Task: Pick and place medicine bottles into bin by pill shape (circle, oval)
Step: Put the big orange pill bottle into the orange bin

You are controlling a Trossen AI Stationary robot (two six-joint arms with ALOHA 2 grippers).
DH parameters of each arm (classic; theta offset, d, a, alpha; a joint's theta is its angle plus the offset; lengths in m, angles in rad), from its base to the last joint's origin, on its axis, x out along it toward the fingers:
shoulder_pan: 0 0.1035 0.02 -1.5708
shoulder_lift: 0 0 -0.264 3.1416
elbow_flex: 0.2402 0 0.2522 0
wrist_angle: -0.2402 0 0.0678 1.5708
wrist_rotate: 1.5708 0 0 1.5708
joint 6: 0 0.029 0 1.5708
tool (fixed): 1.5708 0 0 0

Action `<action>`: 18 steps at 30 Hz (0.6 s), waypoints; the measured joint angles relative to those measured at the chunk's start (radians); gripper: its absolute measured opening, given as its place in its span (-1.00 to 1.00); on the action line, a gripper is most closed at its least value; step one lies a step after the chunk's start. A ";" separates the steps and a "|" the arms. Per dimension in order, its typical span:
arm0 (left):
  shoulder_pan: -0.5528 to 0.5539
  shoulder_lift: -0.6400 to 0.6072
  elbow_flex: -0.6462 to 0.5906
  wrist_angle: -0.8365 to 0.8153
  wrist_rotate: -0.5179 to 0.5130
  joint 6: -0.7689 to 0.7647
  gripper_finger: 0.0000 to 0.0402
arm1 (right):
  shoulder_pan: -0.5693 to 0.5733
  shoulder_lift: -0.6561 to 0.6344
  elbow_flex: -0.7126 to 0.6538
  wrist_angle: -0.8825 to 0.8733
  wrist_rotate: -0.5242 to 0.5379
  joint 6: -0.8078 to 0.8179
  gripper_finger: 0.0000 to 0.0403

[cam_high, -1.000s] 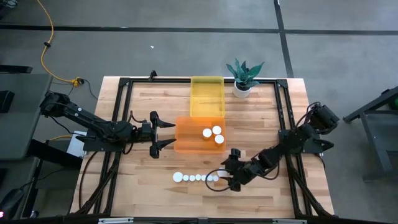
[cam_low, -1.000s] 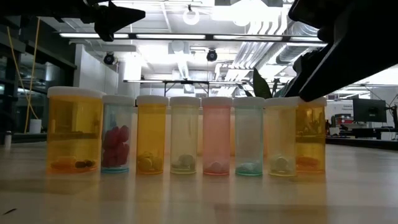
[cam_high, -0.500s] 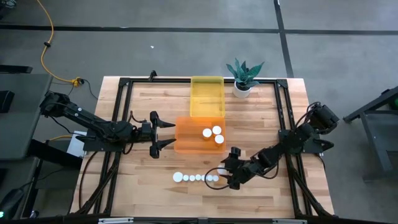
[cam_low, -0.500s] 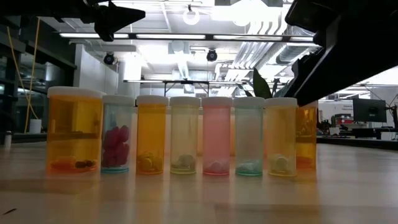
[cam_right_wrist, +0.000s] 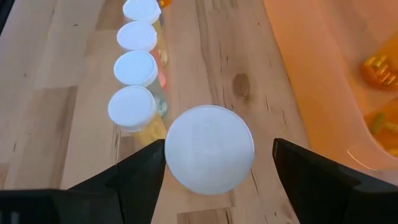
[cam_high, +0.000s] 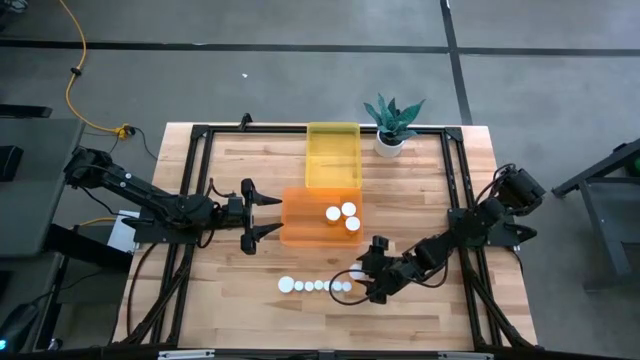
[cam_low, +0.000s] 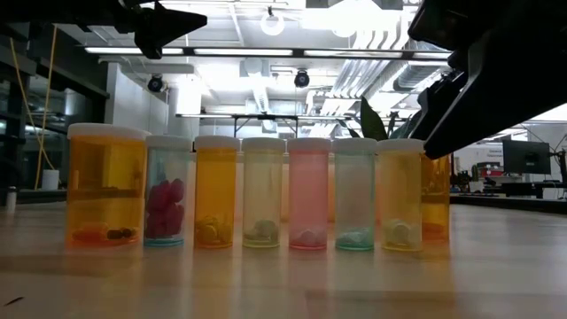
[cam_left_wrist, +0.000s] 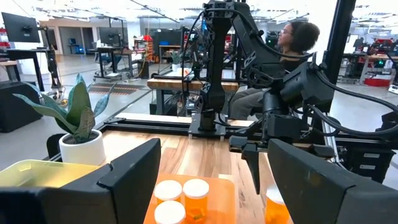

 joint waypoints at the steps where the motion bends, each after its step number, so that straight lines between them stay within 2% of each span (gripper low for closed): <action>1: 0.000 0.000 0.000 0.000 0.000 0.000 0.43 | 0.000 0.000 0.000 0.000 0.000 0.000 0.42; 8: 0.000 0.000 0.000 0.000 0.000 0.000 0.43 | 0.000 0.000 0.000 0.000 0.000 0.000 0.37; 18: 0.000 0.000 0.000 0.000 0.000 0.000 0.43 | 0.000 0.000 0.000 0.009 0.000 -0.011 -0.03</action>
